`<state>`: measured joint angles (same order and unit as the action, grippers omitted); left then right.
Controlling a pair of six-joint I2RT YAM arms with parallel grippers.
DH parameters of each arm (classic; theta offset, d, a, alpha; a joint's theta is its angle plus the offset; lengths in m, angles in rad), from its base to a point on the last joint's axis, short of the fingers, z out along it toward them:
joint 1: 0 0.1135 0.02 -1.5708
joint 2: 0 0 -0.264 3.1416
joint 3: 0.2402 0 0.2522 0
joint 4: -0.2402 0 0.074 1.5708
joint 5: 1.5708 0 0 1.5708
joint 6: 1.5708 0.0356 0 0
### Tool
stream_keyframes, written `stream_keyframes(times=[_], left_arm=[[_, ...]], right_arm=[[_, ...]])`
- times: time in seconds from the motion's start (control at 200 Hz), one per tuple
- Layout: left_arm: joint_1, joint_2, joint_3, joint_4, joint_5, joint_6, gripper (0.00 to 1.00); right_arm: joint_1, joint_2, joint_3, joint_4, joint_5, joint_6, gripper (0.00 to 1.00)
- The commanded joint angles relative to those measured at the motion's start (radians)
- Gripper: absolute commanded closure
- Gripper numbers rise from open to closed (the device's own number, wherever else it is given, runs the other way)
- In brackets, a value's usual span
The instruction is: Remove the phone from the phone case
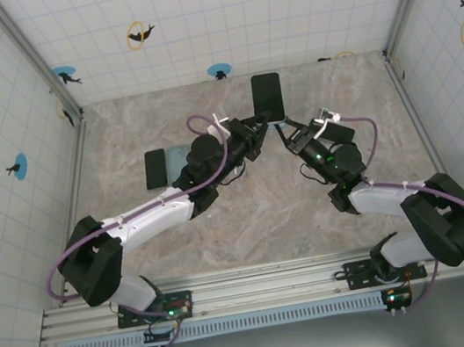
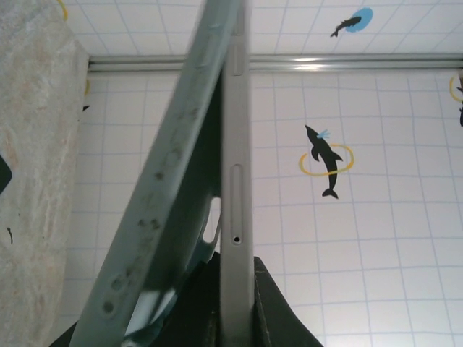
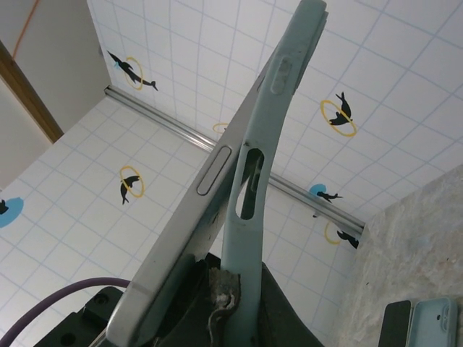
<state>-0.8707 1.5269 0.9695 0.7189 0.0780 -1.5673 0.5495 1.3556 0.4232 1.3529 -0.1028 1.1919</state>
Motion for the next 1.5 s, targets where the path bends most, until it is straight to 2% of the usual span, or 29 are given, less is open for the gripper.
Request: stream_keyframes(times=[0.0, 0.205, 0.415, 0.731, 0.956, 1.266, 1.496], left_arm=[[0.010, -0.020, 0.046, 0.055, -0.023, 0.032, 0.94], [0.002, -0.031, 0.055, 0.049, -0.022, 0.033, 0.99], [-0.013, -0.040, 0.043, 0.044, -0.008, 0.019, 1.00], [0.024, -0.082, -0.056, -0.008, -0.025, 0.043, 1.00], [0.051, -0.032, -0.125, -0.009, -0.009, 0.054, 1.00], [0.073, 0.094, -0.141, -0.078, 0.002, 0.082, 1.00], [0.082, 0.216, -0.168, -0.001, 0.011, 0.050, 1.00]], right_arm=[[0.007, -0.024, -0.021, -0.037, 0.049, -0.029, 1.00], [0.007, -0.039, -0.010, -0.224, 0.194, -0.031, 1.00], [-0.024, -0.044, 0.002, -0.354, 0.270, -0.034, 1.00], [-0.122, -0.065, -0.044, -0.377, 0.182, -0.045, 1.00], [-0.172, -0.034, -0.073, -0.399, 0.005, -0.043, 1.00], [-0.184, -0.002, -0.188, -0.405, -0.051, -0.049, 1.00], [-0.207, 0.047, -0.223, -0.373, -0.083, -0.044, 1.00]])
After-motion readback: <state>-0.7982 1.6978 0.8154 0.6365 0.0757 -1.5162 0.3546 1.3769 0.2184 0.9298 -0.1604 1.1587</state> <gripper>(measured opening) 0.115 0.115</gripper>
